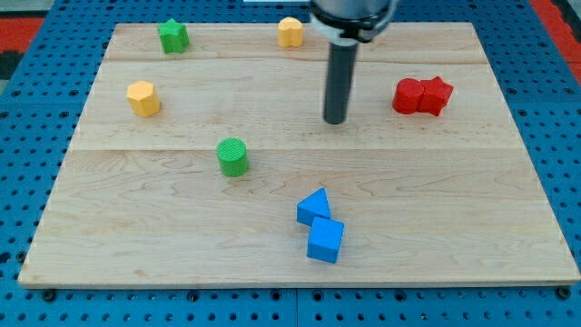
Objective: Keep yellow blocks parallel to each other
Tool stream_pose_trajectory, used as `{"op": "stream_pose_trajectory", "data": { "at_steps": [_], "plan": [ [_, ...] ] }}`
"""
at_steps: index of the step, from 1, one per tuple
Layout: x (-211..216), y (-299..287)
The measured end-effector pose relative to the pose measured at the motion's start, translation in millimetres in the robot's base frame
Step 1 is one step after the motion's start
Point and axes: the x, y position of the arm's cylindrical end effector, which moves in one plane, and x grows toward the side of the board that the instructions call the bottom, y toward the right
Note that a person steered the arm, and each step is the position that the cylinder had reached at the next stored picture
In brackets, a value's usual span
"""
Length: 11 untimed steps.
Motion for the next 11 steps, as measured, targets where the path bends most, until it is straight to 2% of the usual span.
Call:
{"op": "stream_pose_trajectory", "data": {
  "at_steps": [1, 3, 4, 5, 7, 11],
  "plan": [
    [-20.9, -20.1],
    [-25.2, 105.5],
    [-43.6, 12.7],
    [-116.3, 33.2],
    [-196.4, 34.1],
    [-196.7, -20.7]
  ]
}}
